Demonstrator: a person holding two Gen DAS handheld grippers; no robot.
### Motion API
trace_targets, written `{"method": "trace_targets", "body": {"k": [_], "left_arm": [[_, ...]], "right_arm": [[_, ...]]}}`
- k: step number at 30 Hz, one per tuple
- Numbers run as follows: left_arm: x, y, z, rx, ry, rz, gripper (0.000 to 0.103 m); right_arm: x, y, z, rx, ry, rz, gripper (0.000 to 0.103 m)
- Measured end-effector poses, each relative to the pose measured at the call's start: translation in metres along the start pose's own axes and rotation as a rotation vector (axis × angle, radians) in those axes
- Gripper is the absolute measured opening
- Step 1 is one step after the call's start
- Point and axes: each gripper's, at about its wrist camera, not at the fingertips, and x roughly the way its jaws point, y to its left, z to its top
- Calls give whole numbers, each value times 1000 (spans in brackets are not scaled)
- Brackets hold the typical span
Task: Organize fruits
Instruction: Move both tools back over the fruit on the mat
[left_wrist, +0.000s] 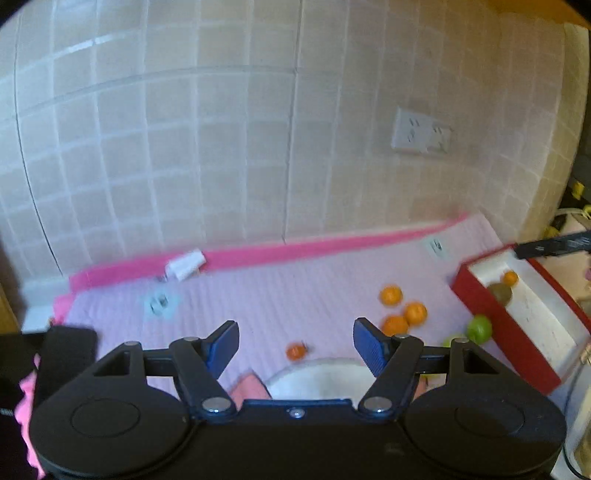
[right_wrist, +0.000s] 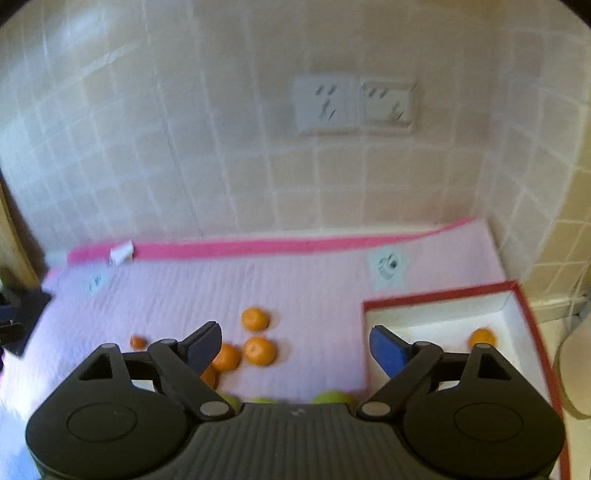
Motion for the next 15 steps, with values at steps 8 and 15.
{"method": "trace_targets", "body": {"k": [8, 15], "left_arm": [[32, -42, -57, 82, 126, -99, 81], [75, -72, -86, 126, 240, -157, 81]], "right_arm": [[54, 30, -47, 23, 156, -11, 87], [90, 23, -77, 124, 246, -9, 64]]}}
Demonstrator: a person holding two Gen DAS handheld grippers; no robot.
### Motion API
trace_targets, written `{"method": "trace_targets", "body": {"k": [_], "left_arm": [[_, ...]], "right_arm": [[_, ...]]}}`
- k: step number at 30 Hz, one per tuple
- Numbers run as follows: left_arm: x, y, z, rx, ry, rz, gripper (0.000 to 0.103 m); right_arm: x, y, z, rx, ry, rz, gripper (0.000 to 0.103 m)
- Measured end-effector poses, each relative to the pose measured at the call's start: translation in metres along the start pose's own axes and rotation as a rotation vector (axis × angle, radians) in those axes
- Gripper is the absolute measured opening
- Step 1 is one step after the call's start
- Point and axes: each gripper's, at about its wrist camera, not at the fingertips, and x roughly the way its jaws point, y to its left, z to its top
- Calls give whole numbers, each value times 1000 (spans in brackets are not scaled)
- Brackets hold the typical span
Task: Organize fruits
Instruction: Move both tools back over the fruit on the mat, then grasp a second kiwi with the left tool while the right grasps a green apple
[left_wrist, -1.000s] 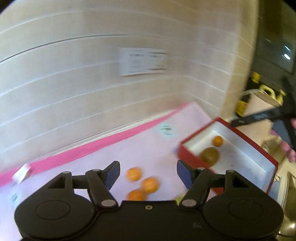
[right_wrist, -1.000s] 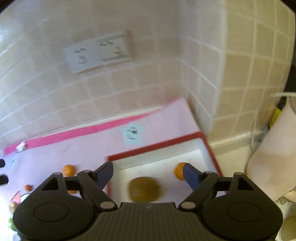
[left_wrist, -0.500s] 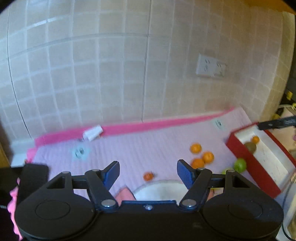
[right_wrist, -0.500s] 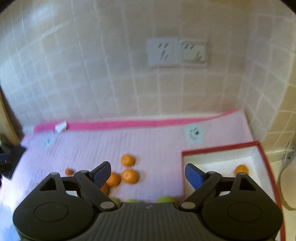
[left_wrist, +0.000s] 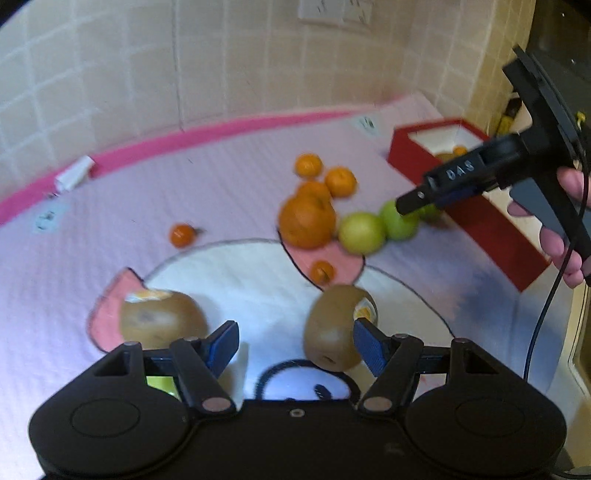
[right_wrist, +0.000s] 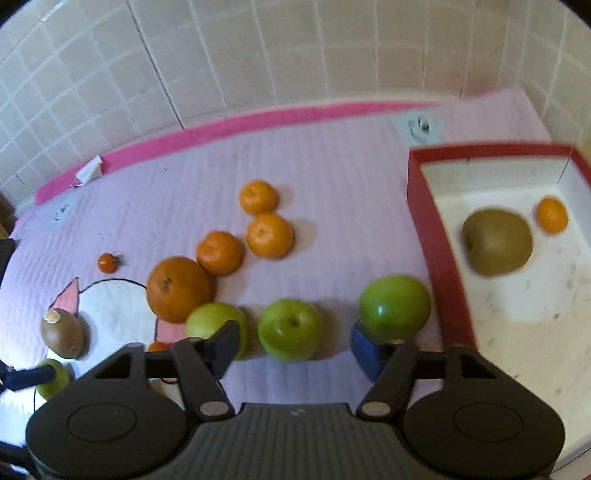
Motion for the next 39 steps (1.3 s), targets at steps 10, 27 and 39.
{"method": "trace_targets", "body": {"k": [10, 27, 39], "left_arm": [[24, -7, 4, -6, 37, -64, 81], [41, -6, 0, -94, 72, -148, 81], [38, -11, 0, -111, 51, -109, 66]], "right_arm": [[25, -7, -2, 68, 18, -4, 64], [38, -8, -4, 108, 24, 40, 60], [25, -11, -8, 119, -9, 103, 48]]}}
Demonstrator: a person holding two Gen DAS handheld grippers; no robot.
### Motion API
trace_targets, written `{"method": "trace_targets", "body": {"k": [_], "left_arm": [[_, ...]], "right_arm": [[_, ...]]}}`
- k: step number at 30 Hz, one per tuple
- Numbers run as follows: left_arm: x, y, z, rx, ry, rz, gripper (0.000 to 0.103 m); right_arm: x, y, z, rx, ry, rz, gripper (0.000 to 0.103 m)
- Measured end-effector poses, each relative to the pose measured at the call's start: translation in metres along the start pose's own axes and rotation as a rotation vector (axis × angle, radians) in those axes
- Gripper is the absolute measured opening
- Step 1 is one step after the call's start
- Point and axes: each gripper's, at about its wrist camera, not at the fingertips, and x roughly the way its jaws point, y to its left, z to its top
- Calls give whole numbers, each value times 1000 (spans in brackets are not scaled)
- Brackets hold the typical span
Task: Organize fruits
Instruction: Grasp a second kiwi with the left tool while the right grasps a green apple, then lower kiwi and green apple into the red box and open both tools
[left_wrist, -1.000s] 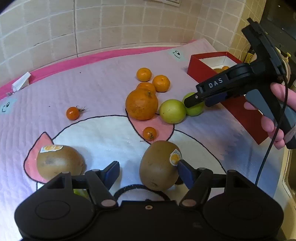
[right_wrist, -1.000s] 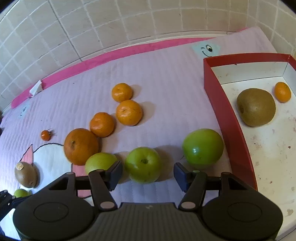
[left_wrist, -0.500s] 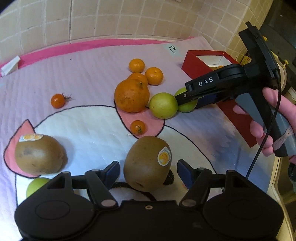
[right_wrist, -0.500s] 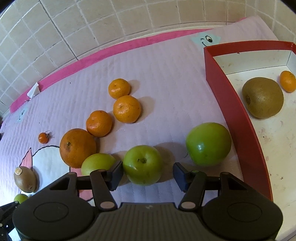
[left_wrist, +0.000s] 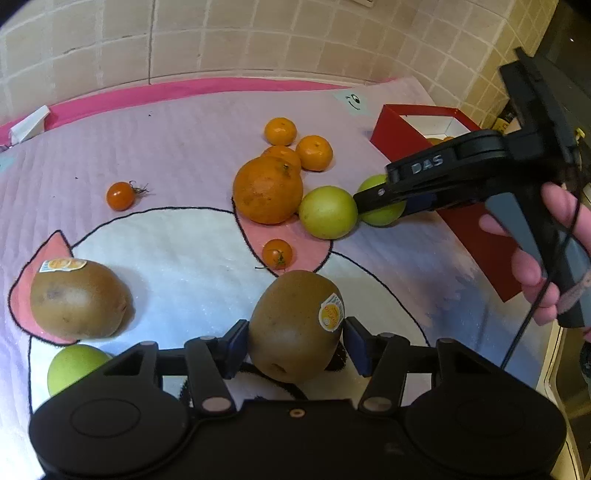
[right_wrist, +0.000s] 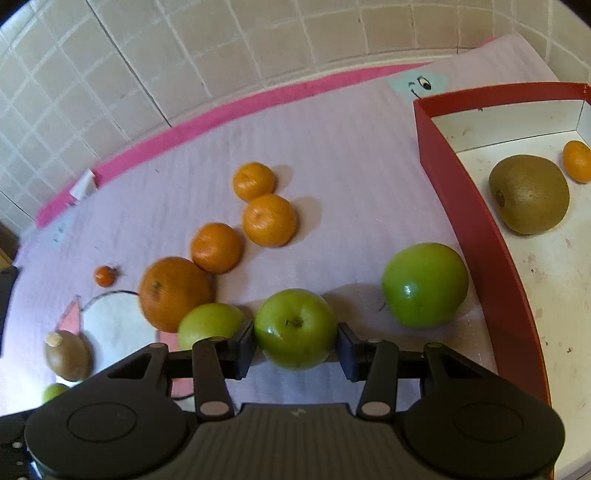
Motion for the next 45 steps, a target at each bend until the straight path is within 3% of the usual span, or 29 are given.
{"method": "trace_targets", "body": {"k": [6, 11, 18, 23, 28, 35, 40, 45], "left_arm": [[-17, -14, 7, 18, -68, 33, 63], [-39, -35, 35, 67, -165, 29, 62], [-48, -81, 81, 160, -291, -19, 61], [-30, -124, 114, 213, -323, -81, 61], [6, -169, 136, 285, -275, -144, 61], [76, -218, 150, 379, -167, -211, 61], [124, -244, 144, 423, -66, -218, 61], [146, -256, 140, 457, -20, -202, 61]], "right_arm": [[-42, 3, 7, -19, -86, 47, 48], [-96, -10, 19, -8, -198, 81, 48], [-168, -67, 31, 12, -370, -11, 48], [-179, -125, 32, 59, -393, -109, 48], [-164, -178, 21, 141, -356, -134, 48], [-120, -218, 17, 252, -257, -68, 48], [-83, -232, 20, 310, -209, -48, 48], [-68, -244, 22, 369, -209, -43, 48]]}}
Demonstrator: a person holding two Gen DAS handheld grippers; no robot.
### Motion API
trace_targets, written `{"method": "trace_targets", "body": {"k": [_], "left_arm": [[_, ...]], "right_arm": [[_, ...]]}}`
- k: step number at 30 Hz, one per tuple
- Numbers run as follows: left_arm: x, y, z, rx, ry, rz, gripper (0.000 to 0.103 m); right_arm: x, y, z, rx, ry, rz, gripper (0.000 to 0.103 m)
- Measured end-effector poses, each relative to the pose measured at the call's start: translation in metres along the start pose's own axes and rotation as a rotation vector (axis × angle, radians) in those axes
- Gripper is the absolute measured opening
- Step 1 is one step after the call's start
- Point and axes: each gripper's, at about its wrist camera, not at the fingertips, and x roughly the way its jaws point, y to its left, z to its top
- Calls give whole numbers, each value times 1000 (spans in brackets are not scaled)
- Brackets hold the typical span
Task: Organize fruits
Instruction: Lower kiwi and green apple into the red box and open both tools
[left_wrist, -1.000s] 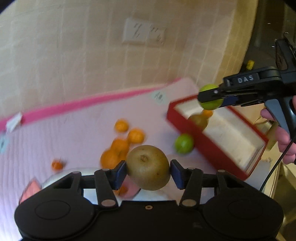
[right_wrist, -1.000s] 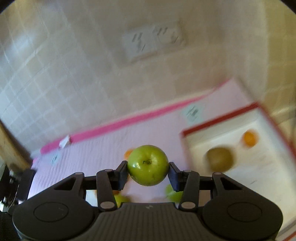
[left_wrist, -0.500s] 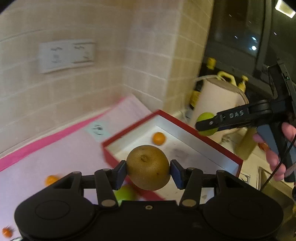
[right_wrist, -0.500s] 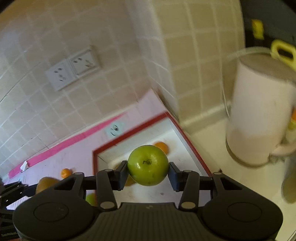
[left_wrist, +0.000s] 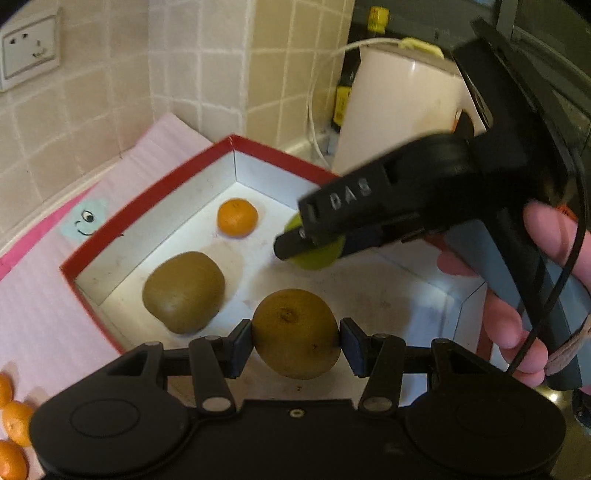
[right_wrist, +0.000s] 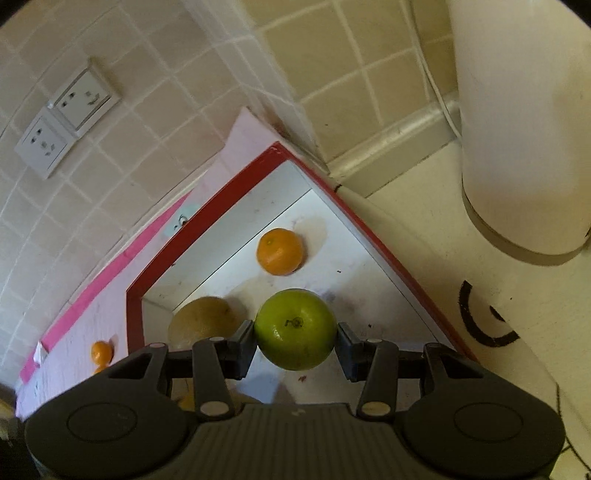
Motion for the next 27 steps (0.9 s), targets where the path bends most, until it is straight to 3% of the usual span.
{"method": "trace_targets", "body": {"k": [15, 18, 21, 27], "left_arm": [[11, 5, 3, -17, 23, -16, 62], [7, 8, 3, -39, 24, -33, 64], [-5, 12, 3, -66, 4, -60, 68], [-55, 25, -2, -85, -73, -25, 72]], "right_arm": [[23, 6, 3, 10, 21, -62, 49], [20, 5, 4, 44, 13, -48, 56], [9, 7, 5, 53, -6, -25, 56], [-34, 18, 6, 47, -86, 26, 57]]}}
